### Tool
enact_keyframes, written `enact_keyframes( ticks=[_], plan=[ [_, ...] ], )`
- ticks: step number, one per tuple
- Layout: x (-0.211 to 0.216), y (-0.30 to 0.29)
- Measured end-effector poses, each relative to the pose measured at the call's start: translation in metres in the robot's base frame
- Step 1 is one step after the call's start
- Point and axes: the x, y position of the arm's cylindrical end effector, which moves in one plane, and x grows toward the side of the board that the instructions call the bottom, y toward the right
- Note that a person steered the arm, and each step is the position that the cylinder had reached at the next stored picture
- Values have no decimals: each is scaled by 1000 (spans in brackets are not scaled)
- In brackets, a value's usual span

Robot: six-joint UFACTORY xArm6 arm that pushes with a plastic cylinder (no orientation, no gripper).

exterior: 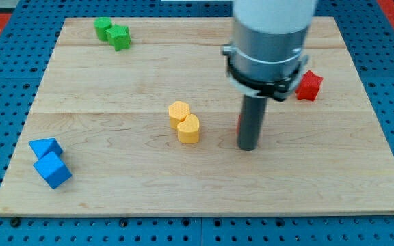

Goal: Move the red circle to the left of the red star

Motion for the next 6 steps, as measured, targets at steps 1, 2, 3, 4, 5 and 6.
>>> enact_keyframes(
  ticks=[1,2,3,4,5,6],
  plan=[
    [-32,-8],
    [-52,-29],
    [-49,-58],
    [-56,-47],
    [-83,-26],
    [-102,20]
  ],
)
